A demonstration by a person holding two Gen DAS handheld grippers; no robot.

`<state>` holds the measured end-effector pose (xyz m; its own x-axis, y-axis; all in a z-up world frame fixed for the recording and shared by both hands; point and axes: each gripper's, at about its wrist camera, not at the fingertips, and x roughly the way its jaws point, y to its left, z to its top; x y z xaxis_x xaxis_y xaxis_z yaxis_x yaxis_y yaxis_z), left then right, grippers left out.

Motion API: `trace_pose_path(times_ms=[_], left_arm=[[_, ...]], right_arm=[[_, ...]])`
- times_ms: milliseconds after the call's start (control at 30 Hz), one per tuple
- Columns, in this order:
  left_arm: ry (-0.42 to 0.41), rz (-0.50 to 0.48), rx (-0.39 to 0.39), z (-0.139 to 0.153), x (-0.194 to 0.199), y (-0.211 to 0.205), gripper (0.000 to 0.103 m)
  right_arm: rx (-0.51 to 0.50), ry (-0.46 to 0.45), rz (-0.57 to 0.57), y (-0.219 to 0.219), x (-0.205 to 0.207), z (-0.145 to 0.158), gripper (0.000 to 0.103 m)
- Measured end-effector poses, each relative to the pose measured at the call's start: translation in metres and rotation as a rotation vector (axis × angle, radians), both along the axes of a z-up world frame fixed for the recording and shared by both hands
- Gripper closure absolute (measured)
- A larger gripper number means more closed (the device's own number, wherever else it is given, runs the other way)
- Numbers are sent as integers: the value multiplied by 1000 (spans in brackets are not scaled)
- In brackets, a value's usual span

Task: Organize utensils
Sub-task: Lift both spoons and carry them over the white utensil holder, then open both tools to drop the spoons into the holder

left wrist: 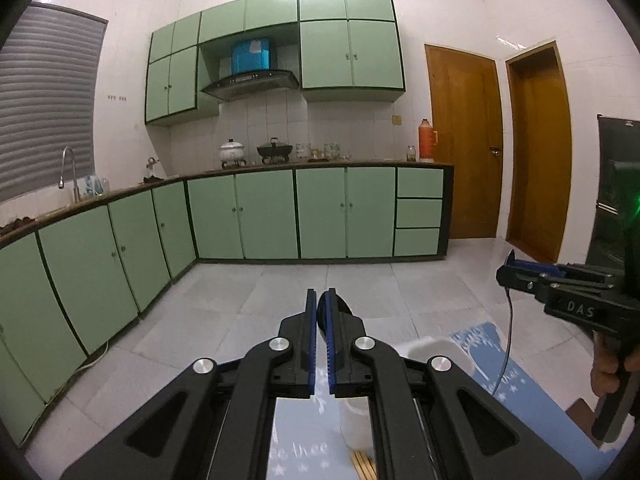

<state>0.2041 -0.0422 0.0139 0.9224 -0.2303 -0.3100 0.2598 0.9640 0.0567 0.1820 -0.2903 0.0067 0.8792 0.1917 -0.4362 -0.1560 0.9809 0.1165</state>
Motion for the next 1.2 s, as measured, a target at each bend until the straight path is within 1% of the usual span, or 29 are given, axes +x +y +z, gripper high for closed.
trace_pose_path(times_ms=[100, 167, 367, 500, 600, 667, 767, 800, 933, 1000, 1067, 1100, 1133, 1167, 1200], left_arm=[[-11, 14, 18, -2, 13, -6, 99], [1, 15, 14, -8, 22, -9, 99], [49, 14, -8, -33, 37, -13, 99], [81, 5, -11, -51, 41, -14, 99], [111, 0, -8, -63, 43, -17, 99], [131, -3, -6, -70, 44, -16, 99], [165, -14, -15, -77, 46, -16, 98], [172, -14, -17, -78, 46, -15, 98], [185, -13, -40, -76, 40, -11, 95], [180, -8, -44, -72, 36, -9, 90], [174, 1, -49, -67, 27, -5, 76], [172, 6, -54, -65, 22, -3, 71], [175, 13, -62, -64, 13, 0, 63], [181, 15, -70, -63, 8, 3, 55], [188, 16, -77, -63, 1, 4, 53]], right_arm=[[9, -20, -1, 1, 15, 4, 76], [-1, -31, -5, 3, 24, 2, 76], [-35, -36, -15, 11, 47, -16, 76], [-29, 4, -4, 17, 57, -35, 76], [-30, 53, 11, 21, 61, -53, 76], [-33, 94, 27, 25, 62, -65, 75], [-42, 130, 39, 31, 60, -76, 74], [-41, 135, 39, 33, 58, -79, 74], [-32, 138, 30, 32, 46, -79, 67], [-21, 137, 24, 30, 38, -77, 63], [-12, 134, 10, 23, 22, -76, 54], [-11, 133, -1, 22, 13, -76, 47], [-8, 134, -9, 20, 2, -77, 41], [-7, 139, -13, 19, -6, -79, 38], [-6, 146, -15, 18, -15, -81, 33]])
